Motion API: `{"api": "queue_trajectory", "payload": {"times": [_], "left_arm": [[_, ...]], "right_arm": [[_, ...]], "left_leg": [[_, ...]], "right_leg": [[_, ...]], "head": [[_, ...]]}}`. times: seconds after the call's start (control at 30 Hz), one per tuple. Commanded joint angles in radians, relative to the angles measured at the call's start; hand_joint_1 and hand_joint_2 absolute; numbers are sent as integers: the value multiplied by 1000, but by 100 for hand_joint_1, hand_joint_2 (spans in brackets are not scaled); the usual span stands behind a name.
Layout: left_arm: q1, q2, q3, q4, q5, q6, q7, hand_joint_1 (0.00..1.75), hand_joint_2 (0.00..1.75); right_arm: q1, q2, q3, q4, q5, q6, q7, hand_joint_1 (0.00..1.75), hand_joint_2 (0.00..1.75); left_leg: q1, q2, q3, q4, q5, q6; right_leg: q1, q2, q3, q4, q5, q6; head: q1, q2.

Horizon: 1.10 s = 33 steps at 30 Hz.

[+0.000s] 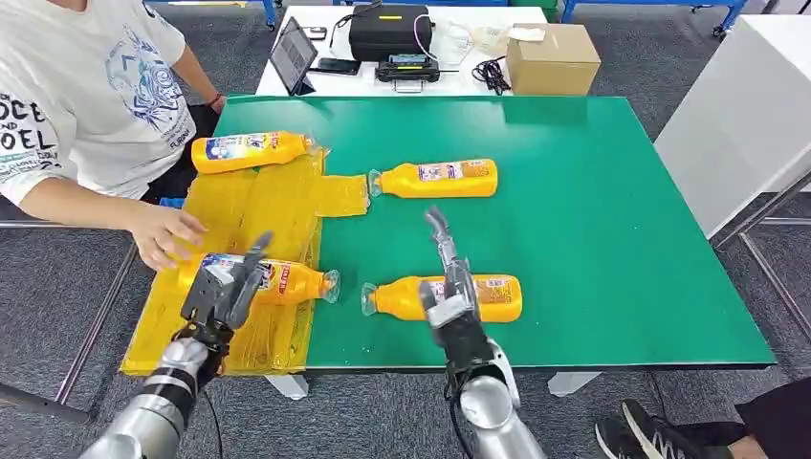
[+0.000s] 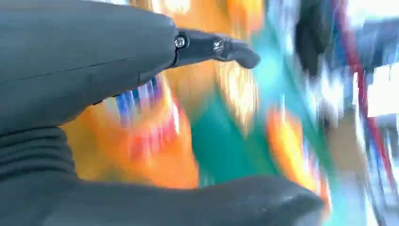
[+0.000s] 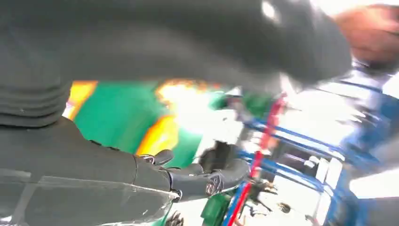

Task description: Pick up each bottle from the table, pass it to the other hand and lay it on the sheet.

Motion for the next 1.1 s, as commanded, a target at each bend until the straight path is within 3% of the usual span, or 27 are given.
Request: {"api": "queue_trajectory", "payload": {"times": [0.03, 0.07, 0.17, 0.3, 0.53, 0.57, 0.7, 1.1], "left_arm": [[156, -9, -124, -454, 85, 541, -20, 0, 175], [187, -3, -128, -517, 57, 601, -20, 0, 175], [240, -43, -74, -637, 26, 601, -20, 0, 175], [240, -43, -74, -637, 26, 601, -20, 0, 175], [240, -43, -74, -637, 26, 601, -20, 0, 175], [243, -55, -65, -651, 7, 601, -20, 0, 175], [262, -66, -97, -683, 22, 601, -20, 0, 175], [246, -51, -194, -588, 69, 601, -20, 0, 175]], "right_arm": [[-237, -285, 173, 381, 244, 127, 209, 0, 175], [-274, -326, 195, 414, 242, 186, 225, 0, 175], [-301, -423, 215, 397, 243, 234, 263, 0, 175], [-301, -423, 215, 397, 243, 234, 263, 0, 175], [-301, -423, 215, 397, 243, 234, 263, 0, 175], [-282, -447, 224, 350, 249, 238, 312, 0, 175], [-245, -547, 232, 284, 236, 264, 350, 0, 175], [-160, -574, 235, 248, 244, 267, 377, 0, 175]], "left_leg": [[2, 4, -2, 0, 0, 0], [2, 6, -3, 0, 0, 0], [1, 5, -5, 2, -1, 0], [1, -1, -9, 3, 0, 2], [0, 0, -12, 2, 0, 2], [0, 1, -12, 2, 0, 1], [0, -2, -12, 2, 0, 1], [-1, -3, -10, 1, 0, 1]], "right_leg": [[2, 2, -2, -3, 3, -2], [2, 4, -2, -3, 3, -3], [1, 3, -4, -1, 2, -2], [1, -1, -6, -1, 1, -1], [0, 0, -10, -1, 2, -1], [0, 1, -10, 0, 2, -1], [1, -3, -9, 0, 0, -1], [0, -4, -8, -1, 1, -2]], "head": [[0, 0], [0, 0], [0, 0], [1, 0], [0, 0], [0, 0], [0, 0], [0, 0]]}}
